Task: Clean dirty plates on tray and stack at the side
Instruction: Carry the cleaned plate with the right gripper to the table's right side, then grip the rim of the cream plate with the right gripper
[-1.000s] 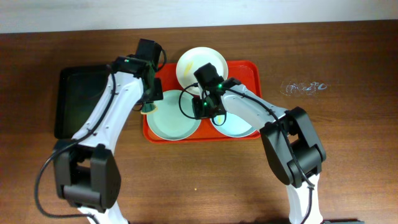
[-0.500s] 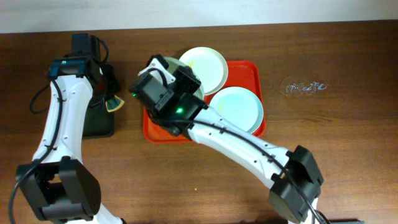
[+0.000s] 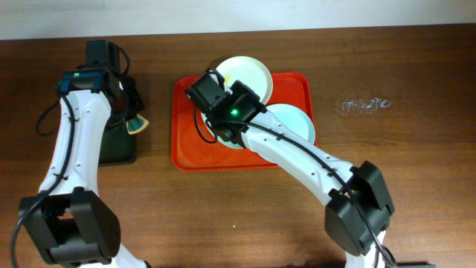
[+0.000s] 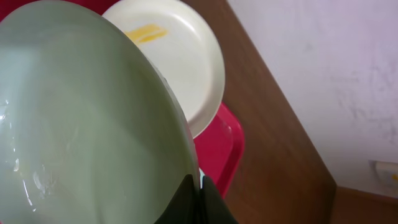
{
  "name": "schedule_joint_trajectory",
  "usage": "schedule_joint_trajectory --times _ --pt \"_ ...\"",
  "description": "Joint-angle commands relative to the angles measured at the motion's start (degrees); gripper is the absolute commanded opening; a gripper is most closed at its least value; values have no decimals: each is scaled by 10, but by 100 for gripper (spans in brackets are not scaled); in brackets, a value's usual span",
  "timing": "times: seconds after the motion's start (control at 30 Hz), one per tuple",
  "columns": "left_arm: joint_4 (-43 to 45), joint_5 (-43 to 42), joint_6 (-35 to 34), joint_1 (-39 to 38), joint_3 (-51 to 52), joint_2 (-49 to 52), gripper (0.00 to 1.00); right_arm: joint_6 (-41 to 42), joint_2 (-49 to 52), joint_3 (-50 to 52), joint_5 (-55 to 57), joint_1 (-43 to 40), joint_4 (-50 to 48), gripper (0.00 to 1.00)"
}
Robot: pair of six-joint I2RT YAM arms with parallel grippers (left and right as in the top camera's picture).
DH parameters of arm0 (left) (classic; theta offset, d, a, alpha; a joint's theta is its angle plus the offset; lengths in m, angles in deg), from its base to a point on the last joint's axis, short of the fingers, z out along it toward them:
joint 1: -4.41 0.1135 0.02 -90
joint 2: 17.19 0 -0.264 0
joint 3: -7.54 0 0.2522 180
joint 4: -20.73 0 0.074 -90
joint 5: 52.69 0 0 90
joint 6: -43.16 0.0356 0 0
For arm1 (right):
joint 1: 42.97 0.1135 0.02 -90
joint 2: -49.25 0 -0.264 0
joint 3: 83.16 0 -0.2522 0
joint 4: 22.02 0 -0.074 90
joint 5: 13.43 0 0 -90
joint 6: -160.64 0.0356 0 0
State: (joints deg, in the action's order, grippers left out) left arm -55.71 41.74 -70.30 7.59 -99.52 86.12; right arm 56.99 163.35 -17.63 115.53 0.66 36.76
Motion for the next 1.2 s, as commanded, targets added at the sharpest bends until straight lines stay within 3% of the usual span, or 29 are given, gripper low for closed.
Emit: schedule_joint_trajectory --times 0.0,0.07,0.13,0.2,0.23,0.4,0.53,0.63,0.7,0.77,0.8,0.87,0.9,0.93,0.97,1.07,1.17 --pt "3 -6 -5 1 5 -11 0 20 -65 -2 3 2 -2 4" --pt "3 -6 -5 1 5 -11 0 80 -60 -2 -98 -42 -4 4" --pt "3 -6 -5 1 5 -11 0 134 -48 -2 -320 -136 -6 4" --pt "3 -6 -5 1 5 -11 0 133 -32 -1 -586 -257 -8 4" --pt "3 -6 -5 1 5 -11 0 133 -26 1 -639 -310 -6 4" --pt "2 -6 -5 1 5 -11 0 134 15 12 -653 -517 13 4" --pt "3 -6 -5 1 5 -11 0 163 48 35 -653 -626 4 4" --pt "3 -6 -5 1 5 -11 0 163 74 43 -648 -665 7 4" --pt "3 -6 -5 1 5 -11 0 163 85 45 -586 -669 13 4" --pt "3 -6 -5 1 5 -11 0 163 85 56 -549 -669 11 15" --pt "4 -6 -5 1 5 -11 0 163 85 57 -550 -669 11 49" --pt "5 -6 -5 1 5 -11 0 169 84 54 -567 -669 18 70" --pt "5 -6 -5 1 5 -11 0 178 78 44 -627 -669 28 75" --pt "7 -6 -5 1 5 -11 0 178 61 32 -709 -665 30 87" --pt "9 -6 -5 1 5 -11 0 200 45 23 -717 -661 30 99" --pt "11 -6 -5 1 5 -11 0 240 -21 3 -715 -609 23 99" --pt "11 -6 -5 1 5 -11 0 236 -21 3 -685 -492 -24 99"
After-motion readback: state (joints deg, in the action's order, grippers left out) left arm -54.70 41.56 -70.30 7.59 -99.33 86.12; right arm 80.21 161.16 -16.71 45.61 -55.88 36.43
